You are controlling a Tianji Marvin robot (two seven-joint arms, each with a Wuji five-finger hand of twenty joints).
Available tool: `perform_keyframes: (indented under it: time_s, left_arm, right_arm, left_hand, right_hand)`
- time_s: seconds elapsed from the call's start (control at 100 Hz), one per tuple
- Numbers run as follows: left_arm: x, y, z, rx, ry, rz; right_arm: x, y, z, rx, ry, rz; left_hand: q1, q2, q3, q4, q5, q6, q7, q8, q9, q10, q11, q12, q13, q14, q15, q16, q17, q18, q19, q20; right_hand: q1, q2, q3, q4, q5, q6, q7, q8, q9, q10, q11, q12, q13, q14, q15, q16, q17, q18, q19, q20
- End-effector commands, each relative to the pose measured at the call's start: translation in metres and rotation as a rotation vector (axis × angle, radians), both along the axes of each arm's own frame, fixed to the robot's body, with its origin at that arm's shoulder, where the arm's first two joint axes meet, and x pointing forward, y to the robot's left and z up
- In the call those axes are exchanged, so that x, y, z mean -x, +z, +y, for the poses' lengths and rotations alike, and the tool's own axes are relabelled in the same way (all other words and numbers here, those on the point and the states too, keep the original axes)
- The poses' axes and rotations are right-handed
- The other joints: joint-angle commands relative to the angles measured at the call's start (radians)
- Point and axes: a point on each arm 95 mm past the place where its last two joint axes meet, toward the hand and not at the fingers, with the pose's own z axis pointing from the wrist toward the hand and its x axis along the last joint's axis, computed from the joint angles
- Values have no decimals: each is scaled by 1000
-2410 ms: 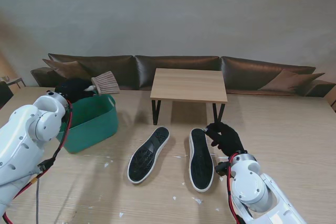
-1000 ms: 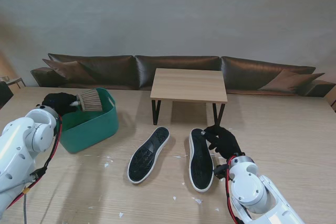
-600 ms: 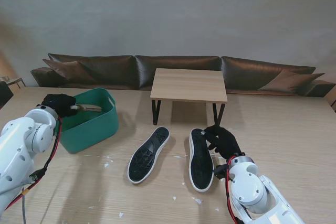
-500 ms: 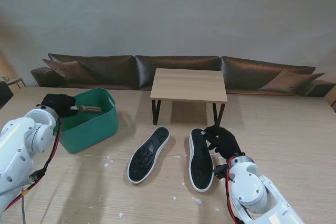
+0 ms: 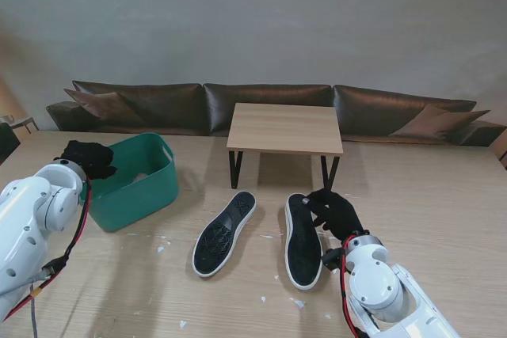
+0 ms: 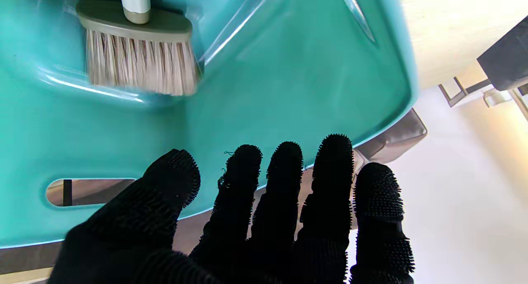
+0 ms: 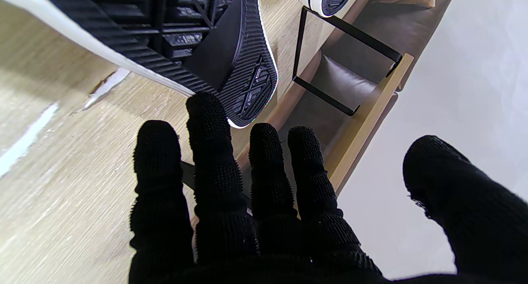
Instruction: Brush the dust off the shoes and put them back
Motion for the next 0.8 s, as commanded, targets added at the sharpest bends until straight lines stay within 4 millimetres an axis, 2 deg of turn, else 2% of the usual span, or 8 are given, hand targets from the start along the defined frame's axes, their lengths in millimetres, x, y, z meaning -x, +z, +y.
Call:
perform_keyframes:
  time_s: [0.0, 0.26, 0.53, 0.62, 0.64, 0.79]
  left_arm:
    - [2, 4, -1, 0, -7, 2]
    - [14, 29, -15, 40, -98, -78]
    - [33, 66, -57, 143, -241, -108]
    - [41, 70, -75, 189, -280, -81]
    - [43, 71, -78, 198, -288, -69]
    - [56, 65, -104, 256, -349, 2]
  right_arm:
    - [1, -2, 4, -5, 20, 9]
    - [1, -2, 4, -3, 22, 4]
    - [-1, -2, 4, 1, 17, -8]
    - [-1, -1, 3, 2, 12, -15]
    - [-2, 0, 3, 3, 10, -17]
    - [-2, 2, 1, 4, 1, -34]
  left_hand:
    - [-35, -8, 20, -6, 8, 15, -24, -14, -24, 24, -5, -12, -32, 25, -19, -12, -28, 12, -18, -7]
    - [-37, 12, -6, -6, 17, 15, -49, -27, -27, 27, -5, -15, -49, 30, -22, -13, -50, 15, -29, -7]
    - [-37, 31, -78, -5, 24, 13, -73, -30, -25, 28, -13, -22, -69, 32, -38, -18, -67, 14, -51, -6]
    - [-36, 47, -129, -1, 5, 19, -107, -41, -46, 37, -28, -31, -96, 36, -64, -28, -90, 15, -92, -13]
    - [-18, 60, -186, 6, -2, 19, -124, -46, -58, 38, -32, -36, -109, 35, -75, -31, -100, 13, -111, -4]
    - [-16, 74, -241, 10, -22, 22, -163, -62, -90, 45, -48, -45, -148, 35, -111, -44, -135, 6, -175, -14]
  right_hand:
    - [7, 31, -8, 17, -16, 0, 0, -8, -36, 12, 16, -13, -15, -1, 11, 1, -202, 11, -31, -2]
    - [8, 31, -7, 17, -16, 1, 0, -8, -35, 12, 16, -14, -14, -1, 12, 1, -201, 12, -30, -1]
    - [7, 29, -7, 17, -16, 0, 1, -8, -35, 11, 16, -13, -15, 0, 11, 1, -201, 11, -30, -1]
    - [7, 30, -7, 17, -16, 1, 0, -9, -37, 12, 16, -14, -14, 0, 11, 1, -202, 12, -30, -1]
    - [7, 30, -7, 17, -16, 1, 0, -9, -36, 11, 16, -14, -14, -1, 11, 1, -201, 13, -30, -1]
    - [7, 29, -6, 18, -15, 0, 0, -9, -37, 12, 15, -14, -14, 0, 11, 1, -201, 12, -30, -1]
